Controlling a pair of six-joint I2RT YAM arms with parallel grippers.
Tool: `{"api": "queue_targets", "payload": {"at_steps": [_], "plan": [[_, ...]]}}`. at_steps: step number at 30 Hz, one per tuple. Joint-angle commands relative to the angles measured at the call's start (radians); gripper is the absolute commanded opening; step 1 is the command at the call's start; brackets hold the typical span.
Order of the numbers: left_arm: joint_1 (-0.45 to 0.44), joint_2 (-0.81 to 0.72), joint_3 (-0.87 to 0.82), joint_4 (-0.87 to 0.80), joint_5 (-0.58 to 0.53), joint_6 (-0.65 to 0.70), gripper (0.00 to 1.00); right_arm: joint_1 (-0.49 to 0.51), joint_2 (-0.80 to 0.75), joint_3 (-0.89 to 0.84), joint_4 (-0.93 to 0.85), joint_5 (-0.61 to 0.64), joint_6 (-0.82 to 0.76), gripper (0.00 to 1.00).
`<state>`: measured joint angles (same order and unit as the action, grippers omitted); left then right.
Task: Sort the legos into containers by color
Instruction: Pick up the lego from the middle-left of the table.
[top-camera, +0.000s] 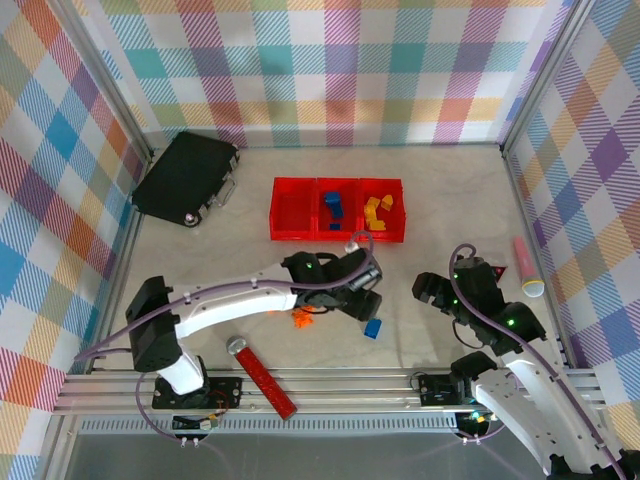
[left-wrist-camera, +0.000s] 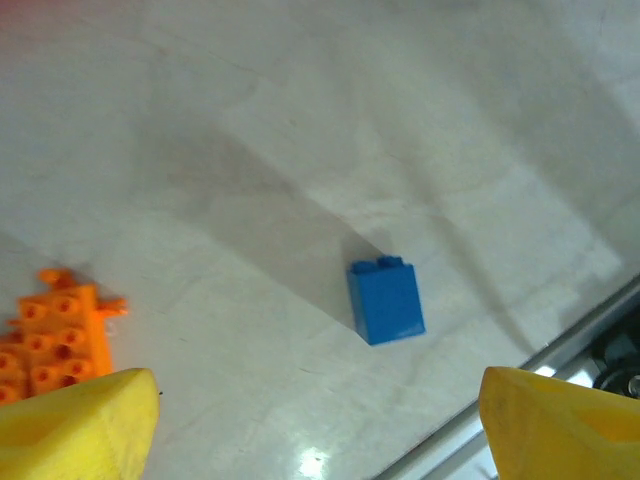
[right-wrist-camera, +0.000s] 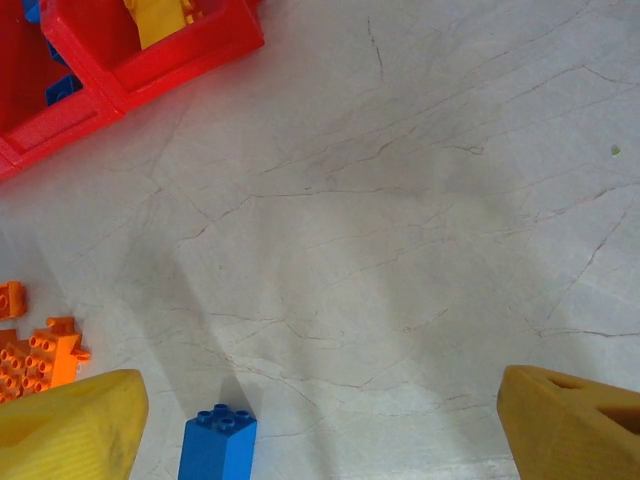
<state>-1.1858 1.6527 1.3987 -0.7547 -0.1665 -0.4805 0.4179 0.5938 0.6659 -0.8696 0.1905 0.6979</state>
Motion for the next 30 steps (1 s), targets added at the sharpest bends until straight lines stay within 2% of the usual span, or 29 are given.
{"api": "queue_targets", "payload": {"at_steps": [1, 12, 24, 30], "plan": [[-0.027, 0.059, 0.031, -0.003, -0.002, -0.068, 0.83, -0.006, -0.013, 0.044, -0.052, 0.028, 0.026, 0.91], [-0.095, 0.209, 0.054, 0.018, 0.017, -0.171, 0.81, -0.007, -0.112, 0.017, -0.086, 0.058, 0.063, 0.91], [-0.108, 0.329, 0.103, 0.046, 0.064, -0.157, 0.76, -0.007, -0.131, 0.015, -0.095, 0.062, 0.077, 0.91], [-0.109, 0.392, 0.167, -0.006, 0.059, -0.169, 0.75, -0.007, -0.141, 0.013, -0.095, 0.070, 0.081, 0.91]]}}
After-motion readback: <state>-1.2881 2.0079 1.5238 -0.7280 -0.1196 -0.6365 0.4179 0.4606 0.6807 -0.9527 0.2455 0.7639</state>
